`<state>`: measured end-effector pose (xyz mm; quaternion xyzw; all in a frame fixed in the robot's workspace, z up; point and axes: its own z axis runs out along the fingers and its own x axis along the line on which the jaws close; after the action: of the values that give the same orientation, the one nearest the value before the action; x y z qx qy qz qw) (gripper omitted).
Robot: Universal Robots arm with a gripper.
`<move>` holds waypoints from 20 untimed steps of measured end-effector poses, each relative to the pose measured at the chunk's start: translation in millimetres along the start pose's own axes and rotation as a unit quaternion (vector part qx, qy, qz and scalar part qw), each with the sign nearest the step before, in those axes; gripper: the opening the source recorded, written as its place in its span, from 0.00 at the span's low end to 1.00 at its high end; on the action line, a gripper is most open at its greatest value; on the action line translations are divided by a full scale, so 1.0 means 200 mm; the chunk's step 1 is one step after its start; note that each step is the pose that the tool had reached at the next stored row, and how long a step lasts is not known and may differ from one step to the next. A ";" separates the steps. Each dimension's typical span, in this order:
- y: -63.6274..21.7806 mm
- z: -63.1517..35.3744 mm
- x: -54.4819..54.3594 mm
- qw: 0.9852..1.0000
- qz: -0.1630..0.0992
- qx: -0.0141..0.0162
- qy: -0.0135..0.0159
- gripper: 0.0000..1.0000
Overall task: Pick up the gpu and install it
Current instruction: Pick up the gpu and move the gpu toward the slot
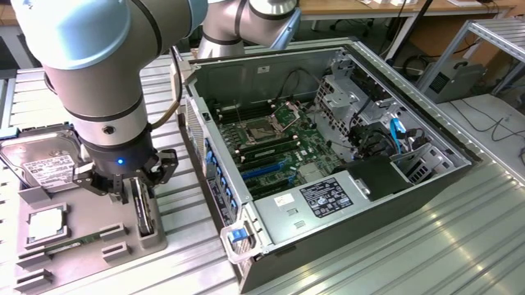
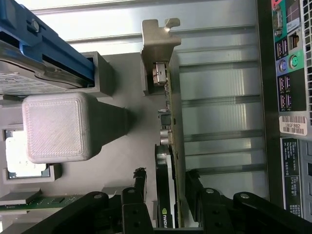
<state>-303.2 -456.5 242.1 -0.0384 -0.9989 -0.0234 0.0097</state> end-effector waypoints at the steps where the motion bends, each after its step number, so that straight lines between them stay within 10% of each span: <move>1: 0.000 0.000 0.00 1.000 0.000 0.000 0.000 0.45; 20: 0.000 0.000 0.00 1.000 0.000 0.000 0.000 0.36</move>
<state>-303.7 -456.5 242.0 -0.0384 -0.9989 -0.0233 0.0097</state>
